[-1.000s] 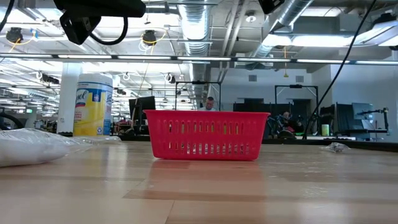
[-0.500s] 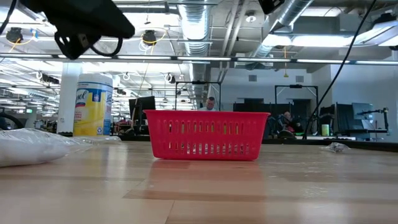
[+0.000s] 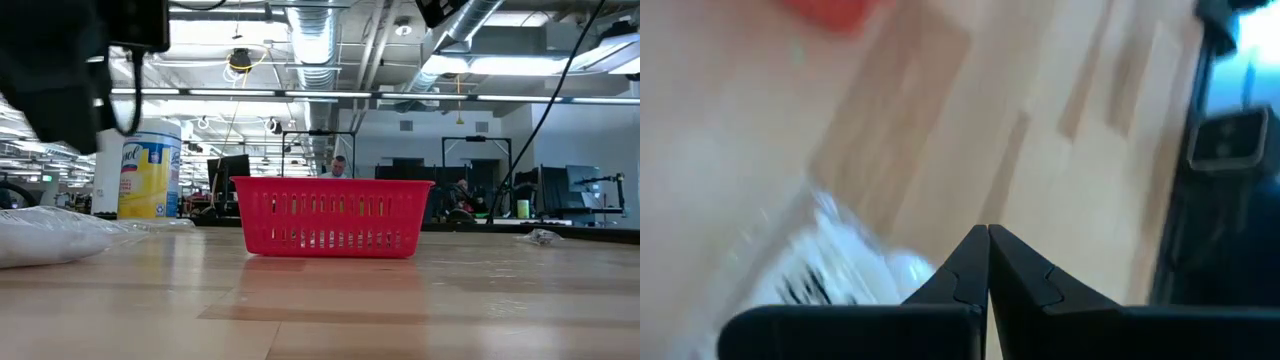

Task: Pick & Place Travel size toiletries
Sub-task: Put the silver nail clipper into the bottom red basket

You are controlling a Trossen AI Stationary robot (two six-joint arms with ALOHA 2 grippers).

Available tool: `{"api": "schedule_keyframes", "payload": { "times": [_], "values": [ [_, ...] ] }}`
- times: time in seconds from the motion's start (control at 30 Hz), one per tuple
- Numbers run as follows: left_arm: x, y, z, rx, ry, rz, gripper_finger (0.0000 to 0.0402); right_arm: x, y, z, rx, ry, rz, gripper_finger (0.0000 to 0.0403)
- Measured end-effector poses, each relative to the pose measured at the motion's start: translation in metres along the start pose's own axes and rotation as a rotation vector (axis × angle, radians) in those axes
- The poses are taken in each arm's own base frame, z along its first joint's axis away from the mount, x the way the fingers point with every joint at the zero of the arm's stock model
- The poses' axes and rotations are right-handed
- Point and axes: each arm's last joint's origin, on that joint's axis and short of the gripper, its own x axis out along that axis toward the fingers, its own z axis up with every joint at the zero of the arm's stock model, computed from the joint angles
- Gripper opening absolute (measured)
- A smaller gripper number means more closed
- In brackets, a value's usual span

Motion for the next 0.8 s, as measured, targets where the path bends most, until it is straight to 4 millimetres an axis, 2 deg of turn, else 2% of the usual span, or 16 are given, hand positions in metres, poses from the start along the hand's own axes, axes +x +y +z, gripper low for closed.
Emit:
{"api": "schedule_keyframes", "payload": {
  "times": [0.37,0.6,0.8],
  "values": [
    [-0.003,-0.002,-0.012,-0.120,0.312,-0.105,0.0000,0.002,-0.001,-0.002,-0.024,0.014,-0.002,0.0077],
    [-0.009,-0.008,-0.029,-0.247,0.556,-0.135,0.0000,0.002,-0.001,-0.002,-0.024,0.021,-0.002,0.0077],
    [-0.015,-0.016,-0.047,-0.306,0.651,-0.123,0.0000,0.002,-0.001,-0.003,-0.026,0.023,-0.002,0.0077]
  ]
}}
